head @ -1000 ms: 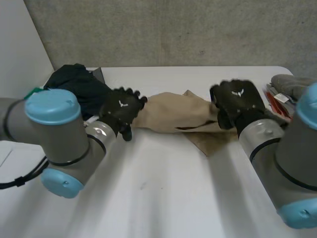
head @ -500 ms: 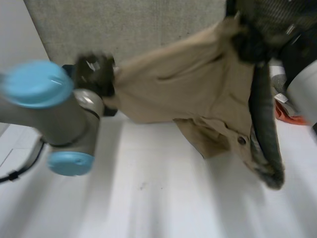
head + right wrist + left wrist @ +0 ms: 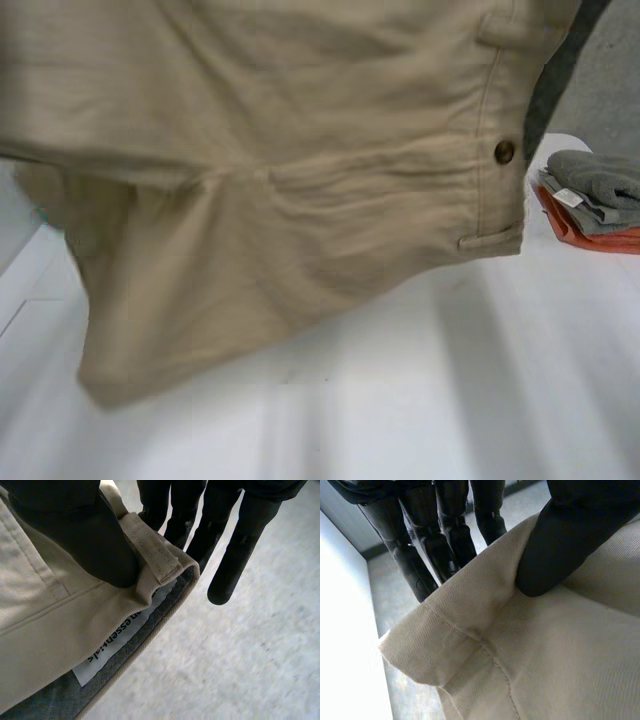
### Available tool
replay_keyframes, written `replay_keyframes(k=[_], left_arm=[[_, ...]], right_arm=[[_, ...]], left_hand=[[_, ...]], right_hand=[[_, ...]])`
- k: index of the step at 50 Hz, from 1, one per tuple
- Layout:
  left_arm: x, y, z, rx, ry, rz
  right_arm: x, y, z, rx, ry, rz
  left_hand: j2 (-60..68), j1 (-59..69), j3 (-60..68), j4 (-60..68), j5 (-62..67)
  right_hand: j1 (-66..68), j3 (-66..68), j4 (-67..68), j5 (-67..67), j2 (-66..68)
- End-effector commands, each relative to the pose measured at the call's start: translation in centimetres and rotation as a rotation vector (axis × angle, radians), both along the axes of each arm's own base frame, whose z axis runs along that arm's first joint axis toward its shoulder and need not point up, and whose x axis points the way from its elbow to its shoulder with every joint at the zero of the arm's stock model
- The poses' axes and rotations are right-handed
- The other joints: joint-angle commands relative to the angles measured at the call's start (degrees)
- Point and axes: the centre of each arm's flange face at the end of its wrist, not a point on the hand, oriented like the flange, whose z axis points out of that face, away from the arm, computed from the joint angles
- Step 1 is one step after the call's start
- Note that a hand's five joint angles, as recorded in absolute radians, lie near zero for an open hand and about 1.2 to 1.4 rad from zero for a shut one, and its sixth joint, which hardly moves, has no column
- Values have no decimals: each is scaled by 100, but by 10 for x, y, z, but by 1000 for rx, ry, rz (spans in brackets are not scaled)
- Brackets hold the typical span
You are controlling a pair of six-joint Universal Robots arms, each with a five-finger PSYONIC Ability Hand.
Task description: Fold the laundry.
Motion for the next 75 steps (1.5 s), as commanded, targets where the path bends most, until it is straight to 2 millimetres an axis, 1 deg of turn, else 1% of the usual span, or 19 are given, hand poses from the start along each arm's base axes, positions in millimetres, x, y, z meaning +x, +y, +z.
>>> replay_keyframes(k=[1,8,12,17,18,19,20,21,25,29,32,37,42,47,51,55,63,68,75], left_arm=[[-33,-89,-80,210,-167,-3],[-71,-169,-205,447,-322,-41],[-86,-202,-255,483,-372,-25],[-96,-226,-268,410,-370,-6],[-97,-229,-265,389,-358,-4],[-99,-232,-259,344,-335,1],[-99,-233,-254,321,-323,4],[-101,-233,-249,297,-312,3],[-105,-228,-232,238,-277,-1],[-109,-206,-207,209,-265,-14],[-101,-181,-185,209,-253,2],[-79,-133,-175,281,-319,23],[-58,-56,-197,485,-486,-30],[-47,17,-241,692,-662,-144],[-38,61,-276,830,-792,-221],[-30,88,-304,937,-869,-270],[-22,82,-343,1076,-846,-188],[-20,68,-350,1086,-816,-123],[-25,54,-356,1045,-783,-100]], right_arm=[[27,-77,-75,222,101,-39],[45,-155,-164,418,122,-69],[62,-194,-214,450,132,-75],[79,-235,-258,387,105,-109],[82,-246,-268,358,91,-129],[84,-251,-273,344,88,-135],[86,-254,-275,328,88,-142],[88,-258,-274,300,92,-154],[88,-254,-253,254,104,-170],[79,-232,-217,274,144,-137],[74,-211,-205,317,209,-67],[52,-174,-217,433,433,83],[18,-145,-240,547,600,100],[-5,-125,-269,648,689,126],[-21,-112,-300,748,712,187],[-32,-102,-323,788,711,271],[-39,-104,-353,702,709,282],[-38,-112,-369,659,711,263],[-37,-118,-385,653,715,257]], left_hand=[[1149,1305,1178,1123,1476],[1149,1305,1178,1123,1476],[1149,1305,1178,1123,1476],[1149,1305,1178,1123,1476],[968,1124,997,942,1295],[-3264,-3108,-3234,-3289,-2937],[-5155,-4998,-5125,-5180,-4827],[-5851,-5695,-5822,-5877,-5524],[-5851,-5695,-5822,-5877,-5524],[-5851,-5695,-5822,-5877,-5524],[-5851,-5695,-5822,-5877,-5524],[-5309,-5153,-5280,-5335,-4982],[-4452,-4296,-4423,-4477,-4125],[-3745,-3589,-3716,-3770,-3418],[-3376,-3220,-3347,-3402,-3049],[-3206,-3049,-3176,-3231,-2878],[-3306,-3150,-3277,-3332,-2979],[-3306,-3150,-3277,-3332,-2979],[-3223,-3066,-3193,-3248,-2895]], right_hand=[[1619,1191,1138,1178,1276],[1619,1191,1138,1178,1276],[1619,1191,1138,1178,1276],[1619,1191,1138,1178,1276],[-989,-1418,-1470,-1430,-1333],[-3996,-4425,-4477,-4437,-4340],[-5381,-5809,-5862,-5822,-5724],[-5381,-5809,-5862,-5822,-5724],[-5381,-5809,-5862,-5822,-5724],[-5381,-5809,-5862,-5822,-5724],[-5381,-5809,-5862,-5822,-5724],[-5381,-5809,-5862,-5822,-5724],[-5381,-5809,-5862,-5822,-5724],[-5381,-5809,-5862,-5822,-5724],[-4885,-5314,-5366,-5326,-5229],[-4481,-4910,-4962,-4922,-4825],[-3859,-4288,-4341,-4300,-4203],[-2784,-3213,-3265,-3225,-3128],[1063,634,581,622,719]])
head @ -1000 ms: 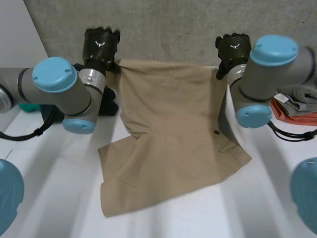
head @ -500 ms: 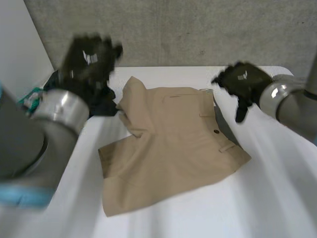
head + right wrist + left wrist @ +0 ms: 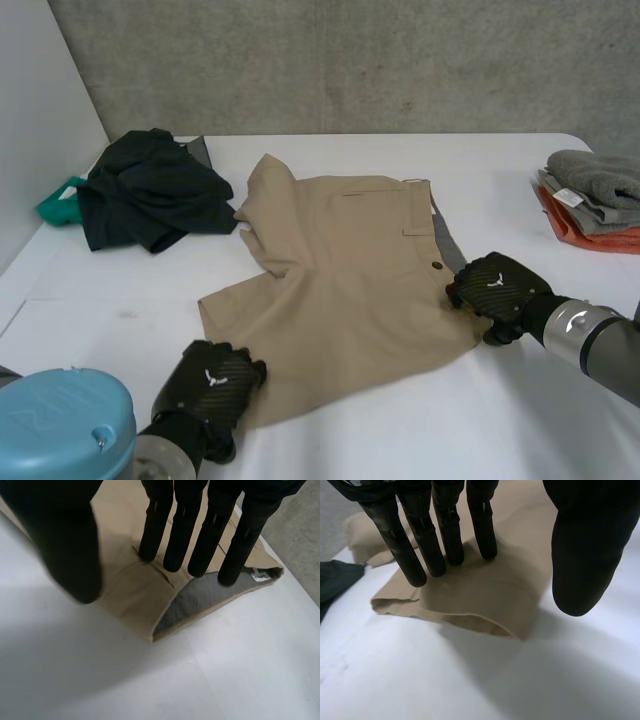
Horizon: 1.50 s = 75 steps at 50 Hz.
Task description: Fold the laundry.
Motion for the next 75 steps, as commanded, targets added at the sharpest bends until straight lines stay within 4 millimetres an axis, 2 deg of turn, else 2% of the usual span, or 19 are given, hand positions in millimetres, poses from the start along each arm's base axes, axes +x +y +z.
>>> replay_keyframes(k=[1,6,9,14,17,27,31,37,40,42,43,44,46,51,55,62,71,72,75], left_arm=[[-4,-13,-8,-34,11,19],[-6,-14,-14,-25,6,18],[-6,-15,-18,-21,1,16],[-8,-16,-16,-30,8,14],[-8,-14,-12,-42,17,9],[2,-3,38,-144,85,-3],[13,12,76,-173,116,-14],[28,29,148,-338,261,-16],[29,31,164,-383,306,-31],[26,30,167,-386,318,-56],[25,29,166,-383,317,-62],[24,28,165,-377,315,-70],[18,23,154,-340,295,-79],[4,3,130,-285,251,-69],[-5,-8,126,-286,252,-69],[-14,-20,152,-361,313,-64],[-16,-24,173,-417,358,-57],[-16,-24,174,-417,361,-53],[-14,-23,172,-406,367,-42]], right_arm=[[1,-7,-13,-14,6,-11],[0,-7,-14,-15,1,-20],[-1,-5,-15,-9,10,-31],[-1,2,-8,-10,13,-39],[-2,9,10,-34,9,-49],[-9,36,54,1,31,-72],[-16,54,87,25,77,-119],[-37,69,156,-108,133,-192],[-39,69,176,-174,118,-209],[-39,69,177,-174,108,-213],[-39,69,177,-166,100,-216],[-38,70,174,-146,85,-219],[-38,71,168,-114,57,-226],[-26,66,129,72,-142,-256],[2,82,85,296,-331,-261],[29,103,34,411,-334,-187],[40,78,-5,269,-266,-210],[41,75,-7,245,-254,-215],[41,69,-11,179,-196,-241]], left_hand=[[586,583,595,565,567],[2720,2717,2729,2699,2701],[4885,4882,4894,4864,4866],[4891,4888,4900,4870,4872],[4891,4888,4900,4870,4872],[4891,4888,4900,4870,4872],[4891,4888,4900,4870,4872],[4891,4888,4900,4870,4872],[4891,4888,4900,4870,4872],[4891,4888,4900,4870,4872],[4891,4888,4900,4870,4872],[4891,4888,4900,4870,4872],[4891,4888,4900,4870,4872],[4891,4888,4900,4870,4872],[4891,4888,4900,4870,4872],[4891,4888,4900,4870,4872],[4891,4888,4900,4870,4872],[4891,4888,4900,4870,4872],[4891,4888,4900,4870,4872]], right_hand=[[3435,3418,3428,3433,3376],[3441,3424,3434,3439,3382],[3441,3424,3434,3439,3382],[3441,3424,3434,3439,3382],[3441,3424,3434,3439,3382],[3441,3424,3434,3439,3382],[3441,3424,3434,3439,3382],[3441,3424,3434,3439,3382],[3441,3424,3434,3439,3382],[3441,3424,3434,3439,3382],[3441,3424,3434,3439,3382],[1548,1531,1541,1546,1489],[-748,-765,-755,-750,-807],[-2220,-2237,-2227,-2222,-2279],[-2525,-2542,-2532,-2526,-2583],[-2492,-2508,-2498,-2493,-2550],[-1736,-1753,-1743,-1737,-1794],[-1235,-1252,-1242,-1236,-1293],[3428,3411,3421,3426,3369]])
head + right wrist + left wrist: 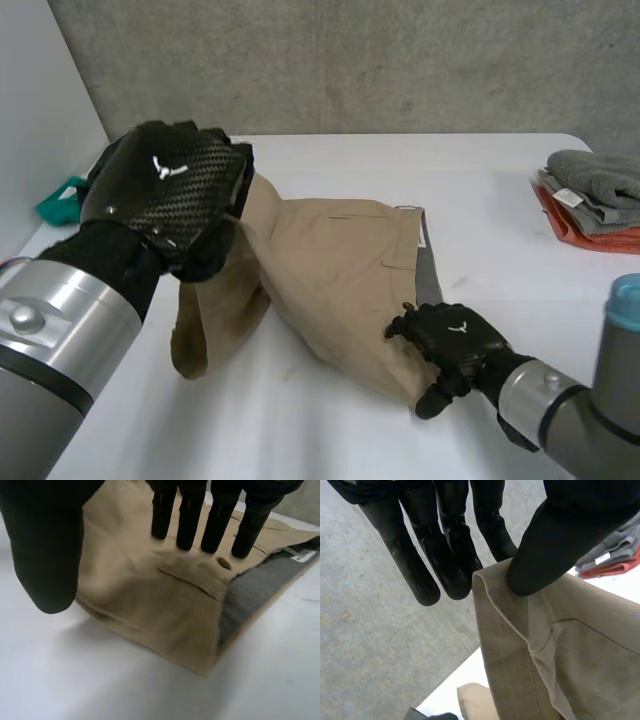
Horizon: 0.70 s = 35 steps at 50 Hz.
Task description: Fold the laundry.
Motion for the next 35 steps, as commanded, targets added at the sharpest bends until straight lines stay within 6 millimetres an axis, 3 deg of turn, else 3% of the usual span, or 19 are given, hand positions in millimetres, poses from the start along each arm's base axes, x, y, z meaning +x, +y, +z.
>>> replay_keyframes(k=[1,5,9,10,13,14,17,20,24,28,31,35], left_arm=[[3,0,1,9,19,13],[5,1,-6,29,5,23],[9,3,-11,40,-12,27],[11,5,-11,42,-15,28],[18,15,-15,71,-45,26],[21,18,-18,85,-57,25],[32,31,-27,151,-113,24],[42,46,-43,245,-191,13],[52,66,-67,379,-296,-27],[49,71,-81,429,-323,-71],[39,61,-91,439,-331,-87],[20,33,-98,394,-294,-76]], right_arm=[[1,-23,-15,-153,138,-63],[-5,-28,-5,-239,195,-109],[-11,-23,35,-381,213,-114],[-14,-17,51,-435,243,-102],[-19,-6,76,-504,303,-71],[-27,1,100,-566,347,-71],[-44,16,134,-608,450,-74],[-57,35,151,-557,565,-22],[-63,47,149,-463,645,76],[-62,50,141,-446,658,152],[-63,37,123,-368,643,175],[-60,1,88,-241,628,185]], left_hand=[[1144,1476,1169,1125,1272],[1144,1476,1169,1125,1272],[1144,1476,1169,1125,1272],[1144,1476,1169,1125,1272],[1144,1476,1169,1125,1272],[1144,1476,1169,1125,1272],[1144,1476,1169,1125,1272],[1144,1476,1169,1125,1272],[1144,1476,1169,1125,1272],[1144,1476,1169,1125,1272],[1144,1476,1169,1125,1272],[1144,1476,1169,1125,1272]], right_hand=[[5128,5241,5272,5242,5113],[5128,5241,5272,5243,5113],[5128,5241,5272,5243,5113],[5128,5241,5272,5243,5113],[5128,5241,5272,5243,5113],[5128,5241,5272,5243,5113],[5128,5241,5272,5243,5113],[5128,5241,5272,5243,5113],[5128,5241,5272,5243,5113],[5128,5241,5272,5243,5113],[5128,5241,5272,5243,5113],[5128,5241,5272,5243,5113]])
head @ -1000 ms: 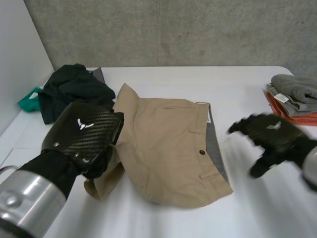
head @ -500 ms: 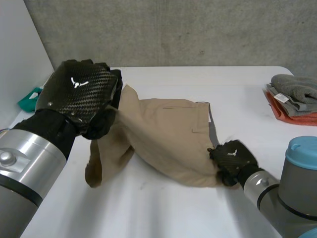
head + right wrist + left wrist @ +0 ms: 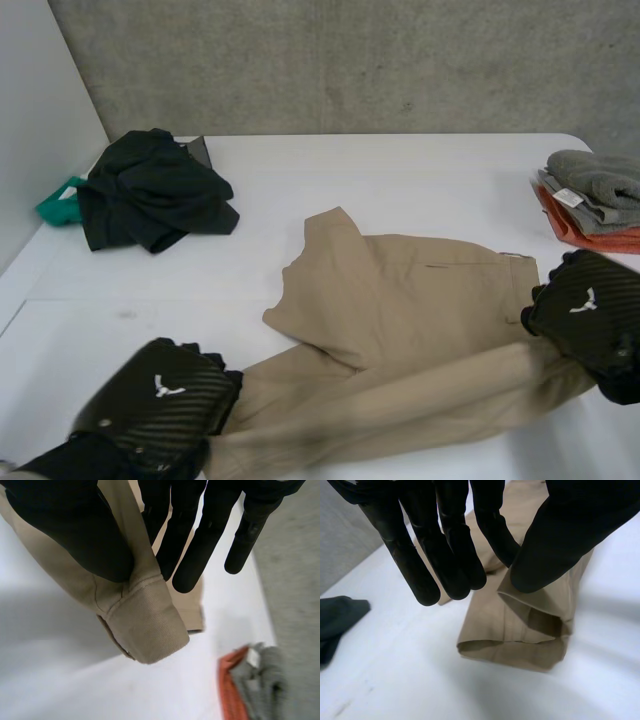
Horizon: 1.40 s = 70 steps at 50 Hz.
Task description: Fold the laundry.
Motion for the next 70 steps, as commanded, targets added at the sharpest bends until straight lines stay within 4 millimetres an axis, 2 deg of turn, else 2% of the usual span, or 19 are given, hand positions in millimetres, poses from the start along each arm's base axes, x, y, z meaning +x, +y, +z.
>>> replay_keyframes(k=[1,10,13,15,18,19,20,25,29,35,42,48,50,54,55,59,61,64,70], left_arm=[[-34,-44,-16,-54,48,0],[-90,-125,-27,-204,129,13],[-103,-144,-27,-255,143,8],[-114,-172,-13,-351,179,30],[-122,-213,36,-571,309,95],[-123,-220,50,-626,347,109],[-122,-233,84,-754,443,137],[-118,-244,181,-1153,760,173],[-112,-247,201,-1234,824,191],[-106,-258,186,-1173,807,230],[-107,-262,129,-1004,707,232],[-108,-255,63,-843,589,221],[-107,-251,44,-794,552,219],[-103,-237,-9,-647,442,199],[-101,-229,-26,-591,403,188],[-90,-201,-45,-473,321,166],[-83,-188,-31,-461,316,165],[-66,-158,1,-461,324,160],[-32,-89,66,-523,388,135]], right_arm=[[4,-49,-50,161,-20,-31],[10,-118,-64,110,-101,-168],[16,-146,-59,4,-155,-180],[20,-161,-50,-79,-195,-176],[41,-194,-20,-296,-316,-152],[56,-208,6,-423,-405,-139],[61,-214,20,-484,-451,-139],[72,-227,112,-819,-752,-147],[73,-229,146,-939,-855,-132],[88,-235,138,-913,-860,-110],[96,-250,100,-827,-818,-116],[103,-265,15,-576,-699,-176],[104,-263,-25,-445,-623,-208],[105,-244,-69,-267,-490,-225],[102,-241,-74,-237,-466,-230],[97,-212,-91,-97,-355,-220],[92,-198,-83,-68,-316,-214],[74,-153,-36,-71,-234,-185],[45,-80,22,-128,-129,-131]], left_hand=[[1144,1476,1169,1124,1271],[1144,1476,1169,1124,1271],[1144,1476,1169,1124,1271],[1144,1476,1169,1124,1271],[1144,1476,1169,1124,1271],[1144,1476,1169,1124,1271],[1144,1476,1169,1124,1271],[1144,1476,1169,1124,1271],[1144,1476,1169,1124,1271],[1144,1476,1169,1124,1271],[1144,1476,1169,1124,1271],[1144,1476,1169,1124,1271],[1144,1476,1169,1124,1271],[1144,1476,1169,1124,1271],[1144,1476,1169,1124,1271],[1144,1476,1169,1124,1271],[1144,1476,1169,1124,1271],[1144,1476,1169,1124,1271],[1144,1476,1169,1124,1271]], right_hand=[[2006,1234,4726,1287,1302],[2006,1234,4726,1287,1302],[2006,1234,4726,1287,1302],[2006,1234,4726,1287,1302],[2006,1234,4726,1287,1302],[2006,1234,4726,1287,1302],[2006,1234,4726,1287,1302],[2006,1234,4726,1287,1302],[2006,1234,4726,1287,1302],[2006,1234,4726,1287,1302],[2006,1234,4726,1287,1302],[2006,1234,4726,1287,1302],[2006,1234,4726,1287,1302],[2006,1234,4726,1287,1302],[2006,1234,4726,1287,1302],[2006,1234,4726,1287,1302],[2006,1234,4726,1287,1302],[2006,1234,4726,1287,1302],[2006,1234,4726,1287,1302]])
